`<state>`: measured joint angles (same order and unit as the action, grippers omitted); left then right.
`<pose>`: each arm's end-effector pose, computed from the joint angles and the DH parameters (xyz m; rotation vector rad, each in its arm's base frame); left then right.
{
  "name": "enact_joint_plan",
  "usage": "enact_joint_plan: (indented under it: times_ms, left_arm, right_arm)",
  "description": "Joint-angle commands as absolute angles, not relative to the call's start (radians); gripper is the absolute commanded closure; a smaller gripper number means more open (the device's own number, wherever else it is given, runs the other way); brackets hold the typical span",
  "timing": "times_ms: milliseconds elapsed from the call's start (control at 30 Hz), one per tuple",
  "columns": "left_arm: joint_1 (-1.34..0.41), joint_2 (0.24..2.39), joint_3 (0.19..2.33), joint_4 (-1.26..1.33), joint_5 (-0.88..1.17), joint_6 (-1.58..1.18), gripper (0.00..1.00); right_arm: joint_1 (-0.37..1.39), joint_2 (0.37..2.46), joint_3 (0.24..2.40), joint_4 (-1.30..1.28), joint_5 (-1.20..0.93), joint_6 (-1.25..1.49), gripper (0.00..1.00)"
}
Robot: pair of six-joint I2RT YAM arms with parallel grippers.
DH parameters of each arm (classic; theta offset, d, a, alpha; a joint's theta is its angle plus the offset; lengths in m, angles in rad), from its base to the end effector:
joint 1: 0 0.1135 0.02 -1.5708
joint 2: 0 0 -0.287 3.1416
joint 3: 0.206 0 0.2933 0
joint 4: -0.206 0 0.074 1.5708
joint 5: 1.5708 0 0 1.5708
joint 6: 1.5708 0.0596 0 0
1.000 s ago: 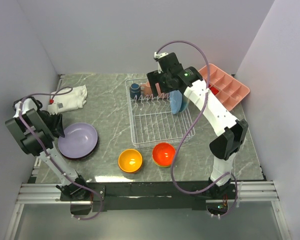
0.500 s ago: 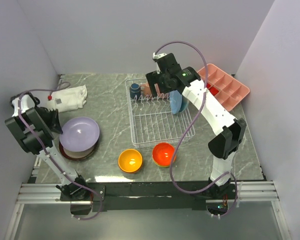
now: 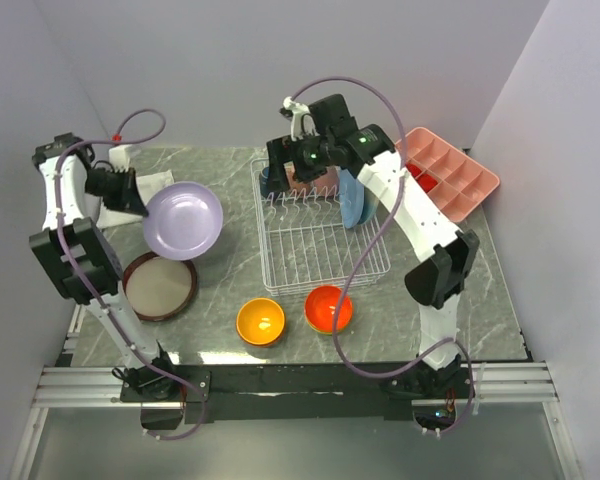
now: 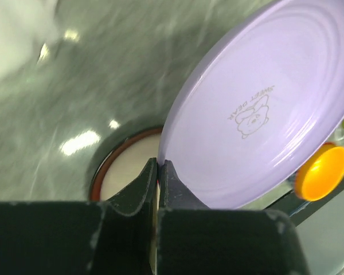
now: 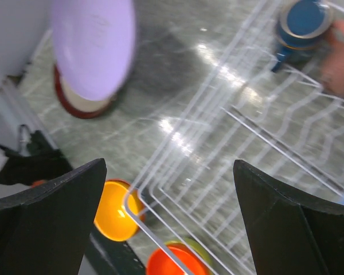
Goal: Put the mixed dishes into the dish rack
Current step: Pick up the plate at the center of the board.
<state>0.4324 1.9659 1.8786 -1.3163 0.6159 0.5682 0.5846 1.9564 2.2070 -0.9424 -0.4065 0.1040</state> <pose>0.4159 0.1540 0.2922 0.2487 2.6229 -0.6292 0.3959 0.2903 0.4266 -0.7697 2.1975 0.8174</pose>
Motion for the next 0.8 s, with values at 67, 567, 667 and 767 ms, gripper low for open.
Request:
enact_joint_plan:
  times_ms: [67,567,667,767]
  left_arm:
    - [0.359,2.002,2.032,-1.37,0.77,0.463,0.99]
    - [0.212,1.951,1.993,-1.313,0.788,0.39,0.99]
    - [0.209,1.942,1.982,-1.315,0.792,0.39,0.99]
    - [0.207,1.934,1.967,-1.322,0.799,0.402,0.99]
  right_arm:
    - [0.606,2.066,2.313,-0.896,-0.594,0.183,0.01]
    - [0.681,2.209,2.451,-0.873,-0.526,0.215,0.06]
    - [0.696,2.226,2.454,-0.871,-0.488,0.232,0.07]
    - [0.706,2.241,2.456,-0.874,-0.436,0.242,0.07]
